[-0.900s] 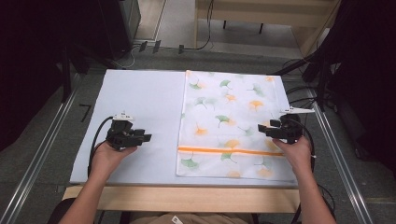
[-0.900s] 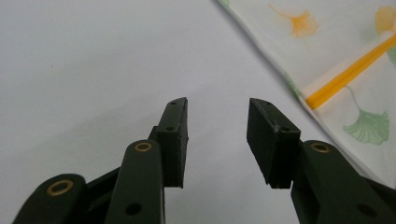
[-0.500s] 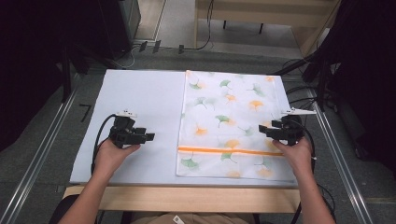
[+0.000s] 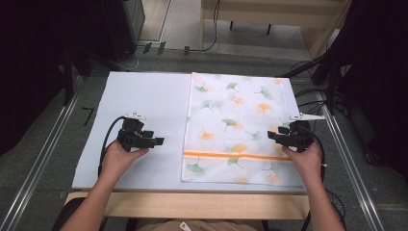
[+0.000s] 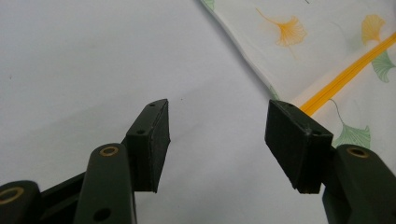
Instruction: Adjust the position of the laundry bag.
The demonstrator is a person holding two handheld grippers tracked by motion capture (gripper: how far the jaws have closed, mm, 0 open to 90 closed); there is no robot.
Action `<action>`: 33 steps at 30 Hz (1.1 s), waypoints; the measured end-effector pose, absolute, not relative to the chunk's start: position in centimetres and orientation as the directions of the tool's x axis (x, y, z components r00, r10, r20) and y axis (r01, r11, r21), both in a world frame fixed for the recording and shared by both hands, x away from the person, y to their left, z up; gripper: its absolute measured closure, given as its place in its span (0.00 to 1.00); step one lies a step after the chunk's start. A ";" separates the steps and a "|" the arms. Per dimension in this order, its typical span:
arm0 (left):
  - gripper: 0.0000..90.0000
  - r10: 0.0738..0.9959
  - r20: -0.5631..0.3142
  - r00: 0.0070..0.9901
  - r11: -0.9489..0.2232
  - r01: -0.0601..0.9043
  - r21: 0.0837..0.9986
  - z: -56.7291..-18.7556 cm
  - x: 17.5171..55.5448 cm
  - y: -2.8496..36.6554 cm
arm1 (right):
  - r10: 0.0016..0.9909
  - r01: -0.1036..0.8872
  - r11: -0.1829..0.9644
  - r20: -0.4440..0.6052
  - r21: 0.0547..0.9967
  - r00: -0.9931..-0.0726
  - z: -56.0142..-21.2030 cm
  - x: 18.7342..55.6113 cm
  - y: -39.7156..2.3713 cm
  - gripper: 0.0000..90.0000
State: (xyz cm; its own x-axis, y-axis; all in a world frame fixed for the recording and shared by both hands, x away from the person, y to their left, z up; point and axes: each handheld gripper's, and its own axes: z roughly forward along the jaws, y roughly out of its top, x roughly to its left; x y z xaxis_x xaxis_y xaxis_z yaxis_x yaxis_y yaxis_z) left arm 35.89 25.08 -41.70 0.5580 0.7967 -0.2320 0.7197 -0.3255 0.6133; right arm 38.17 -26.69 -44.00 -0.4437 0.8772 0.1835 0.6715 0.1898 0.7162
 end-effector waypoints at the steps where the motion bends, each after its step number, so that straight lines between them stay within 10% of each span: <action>1: 0.45 0.799 -0.228 0.557 -0.327 0.720 0.612 -41.7 35.9 25.1 | 0.878 0.672 0.192 0.180 0.715 -0.443 -44.1 38.2 -26.7 0.49; 33: 0.48 0.784 -0.251 0.568 -0.329 0.722 0.609 -41.5 35.8 24.8 | 0.878 0.712 0.182 0.213 0.678 -0.428 -44.5 38.4 -26.9 0.46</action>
State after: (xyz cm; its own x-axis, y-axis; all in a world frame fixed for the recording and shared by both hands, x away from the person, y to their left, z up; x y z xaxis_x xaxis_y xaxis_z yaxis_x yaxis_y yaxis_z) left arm 35.77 24.83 -41.55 0.5682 0.7838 -0.2507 0.7220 -0.3288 0.6087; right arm 38.38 -26.94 -44.54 -0.4276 0.8784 0.2135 0.7122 0.1820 0.6780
